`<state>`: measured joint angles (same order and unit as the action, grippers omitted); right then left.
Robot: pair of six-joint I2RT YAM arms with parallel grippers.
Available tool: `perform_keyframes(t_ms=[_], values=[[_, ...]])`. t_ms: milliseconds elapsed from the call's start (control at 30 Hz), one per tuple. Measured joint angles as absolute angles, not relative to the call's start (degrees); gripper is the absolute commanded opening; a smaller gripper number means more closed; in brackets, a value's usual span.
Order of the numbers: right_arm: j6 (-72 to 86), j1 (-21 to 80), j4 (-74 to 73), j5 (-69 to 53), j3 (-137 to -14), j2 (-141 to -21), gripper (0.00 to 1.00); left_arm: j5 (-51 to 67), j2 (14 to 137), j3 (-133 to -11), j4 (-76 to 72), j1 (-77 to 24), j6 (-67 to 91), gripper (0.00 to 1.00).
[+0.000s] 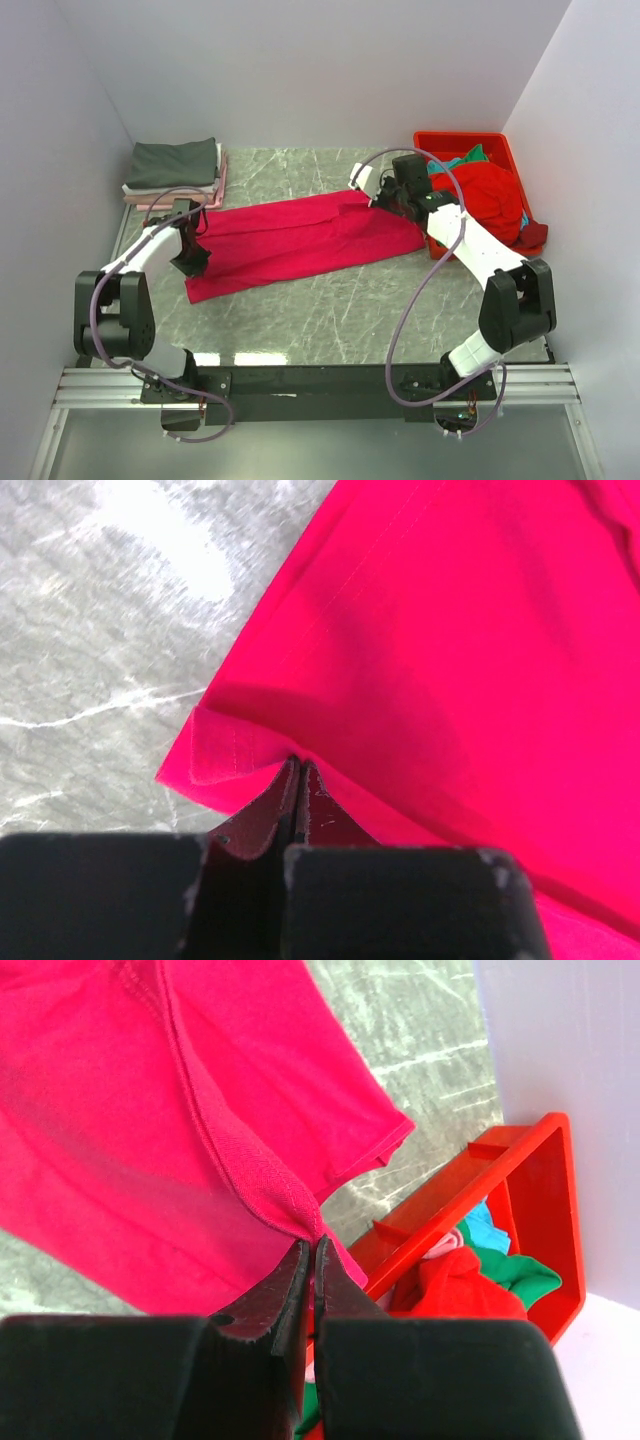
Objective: Fold and stack the t-shirts
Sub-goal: Fold the tshirt
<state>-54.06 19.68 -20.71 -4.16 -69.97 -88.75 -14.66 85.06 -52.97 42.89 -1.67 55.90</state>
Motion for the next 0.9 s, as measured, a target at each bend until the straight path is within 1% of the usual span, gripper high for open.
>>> perform_keyframes(t_ms=[400, 900], values=[[-53.25, 19.46, -19.66, -3.86, -72.2, -91.79, 0.0, -14.7, 89.06, -56.53, 42.65, -1.52, 54.54, 0.0], [-52.27, 19.07, -19.2, -3.64, -74.19, -93.6, 0.0, -15.0, 90.59, -59.72, 42.87, -1.52, 53.21, 0.0]])
